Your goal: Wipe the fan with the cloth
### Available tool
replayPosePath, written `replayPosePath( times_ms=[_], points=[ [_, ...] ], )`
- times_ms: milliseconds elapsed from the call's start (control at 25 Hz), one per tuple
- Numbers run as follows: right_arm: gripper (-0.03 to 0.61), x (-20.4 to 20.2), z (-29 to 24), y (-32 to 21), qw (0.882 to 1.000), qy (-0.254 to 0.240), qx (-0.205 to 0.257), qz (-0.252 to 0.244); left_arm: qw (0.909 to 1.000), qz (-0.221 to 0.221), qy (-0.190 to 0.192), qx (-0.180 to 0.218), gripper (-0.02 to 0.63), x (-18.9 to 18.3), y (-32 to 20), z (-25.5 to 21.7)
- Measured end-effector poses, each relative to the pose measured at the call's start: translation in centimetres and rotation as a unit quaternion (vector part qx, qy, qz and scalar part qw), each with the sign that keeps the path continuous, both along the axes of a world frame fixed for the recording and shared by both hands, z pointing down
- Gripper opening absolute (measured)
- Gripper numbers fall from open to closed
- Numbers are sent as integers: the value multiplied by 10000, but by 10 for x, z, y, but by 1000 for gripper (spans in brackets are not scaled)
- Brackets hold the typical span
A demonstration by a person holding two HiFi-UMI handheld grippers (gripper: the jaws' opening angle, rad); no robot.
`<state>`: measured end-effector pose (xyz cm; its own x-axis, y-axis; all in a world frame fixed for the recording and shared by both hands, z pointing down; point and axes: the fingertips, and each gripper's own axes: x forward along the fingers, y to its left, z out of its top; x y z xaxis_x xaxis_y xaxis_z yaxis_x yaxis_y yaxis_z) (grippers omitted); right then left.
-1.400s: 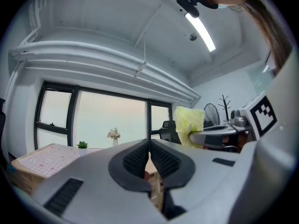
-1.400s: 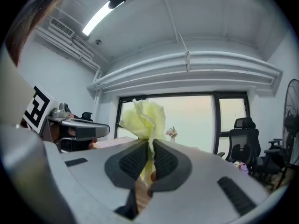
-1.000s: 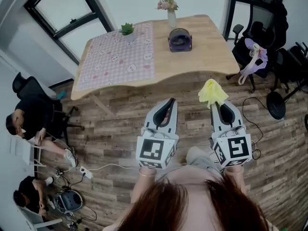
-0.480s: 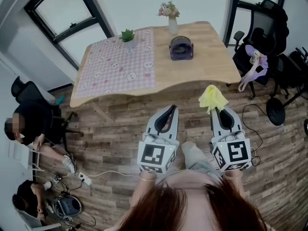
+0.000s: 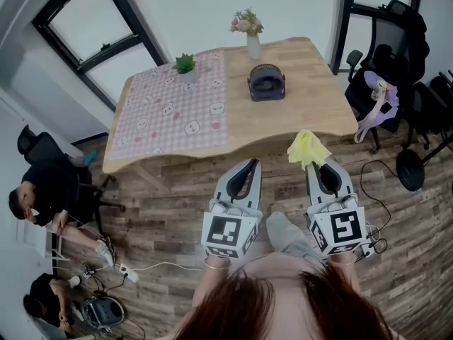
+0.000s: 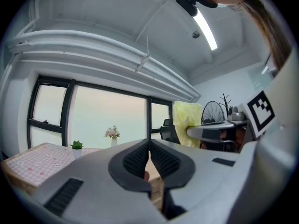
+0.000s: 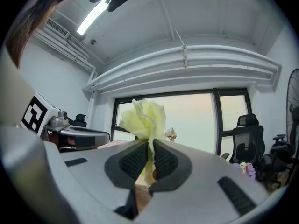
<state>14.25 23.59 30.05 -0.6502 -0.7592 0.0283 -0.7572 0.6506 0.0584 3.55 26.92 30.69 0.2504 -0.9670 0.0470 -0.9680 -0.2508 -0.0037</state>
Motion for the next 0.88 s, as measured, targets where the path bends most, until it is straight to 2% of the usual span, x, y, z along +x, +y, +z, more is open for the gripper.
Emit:
replayPosePath(
  times_ms=[360, 880],
  points=[
    [17, -17, 8, -61, 10000, 48, -66, -47, 9999, 25, -94, -123, 14, -12, -64, 8],
    [17, -33, 12, -161, 9997, 169, -44, -170, 9999, -67, 15, -133, 14, -28, -168, 8]
  ],
)
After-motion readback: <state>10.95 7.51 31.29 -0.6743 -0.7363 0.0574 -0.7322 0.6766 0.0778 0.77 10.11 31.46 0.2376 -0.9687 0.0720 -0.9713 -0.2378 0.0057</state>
